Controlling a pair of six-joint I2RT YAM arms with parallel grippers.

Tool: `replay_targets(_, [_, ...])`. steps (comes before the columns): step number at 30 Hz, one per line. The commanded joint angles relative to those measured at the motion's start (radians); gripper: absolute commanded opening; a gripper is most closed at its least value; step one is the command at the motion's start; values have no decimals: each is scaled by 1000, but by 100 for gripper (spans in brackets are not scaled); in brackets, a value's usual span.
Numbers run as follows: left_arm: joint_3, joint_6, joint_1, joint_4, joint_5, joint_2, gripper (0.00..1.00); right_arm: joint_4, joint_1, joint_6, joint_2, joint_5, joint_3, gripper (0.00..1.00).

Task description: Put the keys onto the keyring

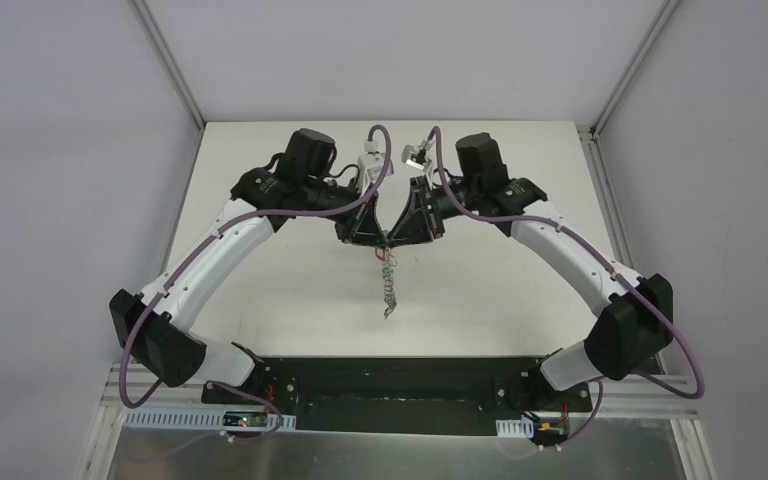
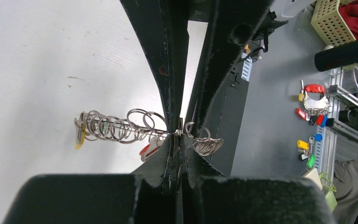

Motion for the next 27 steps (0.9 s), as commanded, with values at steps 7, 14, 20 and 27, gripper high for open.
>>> replay_targets(7, [15, -18, -12, 41, 44, -10, 0, -1, 6, -13, 9, -27, 46, 7])
replay_targets(14, [12, -12, -12, 46, 37, -10, 0, 19, 3, 15, 12, -30, 44, 0])
replay_targets(20, [-23, 22, -4, 103, 45, -54, 21, 114, -30, 126, 9, -85, 46, 0])
replay_targets(27, [-83, 223, 0, 141, 34, -118, 41, 179, -50, 222, 6, -132, 36, 0])
